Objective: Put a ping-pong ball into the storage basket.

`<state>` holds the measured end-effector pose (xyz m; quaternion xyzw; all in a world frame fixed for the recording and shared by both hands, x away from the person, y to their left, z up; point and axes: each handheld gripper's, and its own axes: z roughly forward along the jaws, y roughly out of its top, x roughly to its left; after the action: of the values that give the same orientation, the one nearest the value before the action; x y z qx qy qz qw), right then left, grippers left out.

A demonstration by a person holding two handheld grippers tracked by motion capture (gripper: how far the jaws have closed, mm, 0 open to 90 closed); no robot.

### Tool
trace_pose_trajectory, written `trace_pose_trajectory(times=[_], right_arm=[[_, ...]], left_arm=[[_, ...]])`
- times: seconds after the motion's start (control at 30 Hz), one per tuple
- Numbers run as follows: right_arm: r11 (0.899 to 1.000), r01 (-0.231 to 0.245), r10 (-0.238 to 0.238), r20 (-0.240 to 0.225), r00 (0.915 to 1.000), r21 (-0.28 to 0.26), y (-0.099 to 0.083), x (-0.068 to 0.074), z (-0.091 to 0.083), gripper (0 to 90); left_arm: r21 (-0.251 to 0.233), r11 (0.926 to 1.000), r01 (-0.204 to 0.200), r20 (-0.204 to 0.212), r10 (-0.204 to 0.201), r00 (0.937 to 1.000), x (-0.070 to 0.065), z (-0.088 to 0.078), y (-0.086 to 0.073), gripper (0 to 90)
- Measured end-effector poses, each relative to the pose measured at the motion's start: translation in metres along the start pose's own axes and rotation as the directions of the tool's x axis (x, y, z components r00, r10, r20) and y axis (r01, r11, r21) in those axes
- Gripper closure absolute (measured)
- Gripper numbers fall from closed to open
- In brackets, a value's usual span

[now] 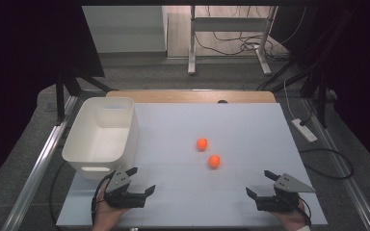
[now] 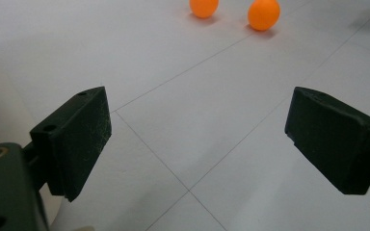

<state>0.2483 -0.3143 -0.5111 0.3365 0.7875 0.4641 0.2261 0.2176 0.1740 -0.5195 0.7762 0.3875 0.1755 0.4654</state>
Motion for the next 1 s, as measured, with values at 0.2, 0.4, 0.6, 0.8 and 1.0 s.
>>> trace_pose_trajectory(times=[0.2, 0.4, 0.6, 0.8, 1.0], right_arm=[[1.000, 0.004, -0.004, 0.000, 1.0000, 0.005, -0.0003, 0.0001, 0.0002, 7.5], [1.000, 0.005, -0.005, 0.010, 0.9999, 0.004, -0.0003, -0.0011, 0.0012, 8.3], [1.000, -0.004, 0.004, 0.008, 1.0000, 0.000, -0.0005, -0.0028, 0.0020, 8.6], [1.000, -0.006, 0.006, -0.004, 1.0000, -0.005, -0.0009, -0.0043, 0.0026, 8.9], [1.000, 0.000, 0.000, -0.004, 1.0000, 0.005, 0.0000, -0.0041, 0.0056, 9.4]], left_arm=[[-0.003, 1.0000, 0.008, -0.001, -0.008, 1.0000, -0.0011, -0.0008, 0.0003, 9.9], [-0.002, 1.0000, 0.008, -0.003, -0.008, 1.0000, -0.0005, -0.0004, 0.0003, 10.0], [-0.007, 0.9999, 0.011, -0.004, -0.012, 0.9999, -0.0012, 0.0004, 0.0027, 10.0], [-0.005, 0.9999, 0.009, -0.007, -0.009, 0.9999, -0.0052, 0.0015, 0.0040, 10.0], [-0.015, 0.9997, 0.019, -0.015, -0.019, 0.9997, -0.0055, -0.0003, 0.0047, 10.0]])
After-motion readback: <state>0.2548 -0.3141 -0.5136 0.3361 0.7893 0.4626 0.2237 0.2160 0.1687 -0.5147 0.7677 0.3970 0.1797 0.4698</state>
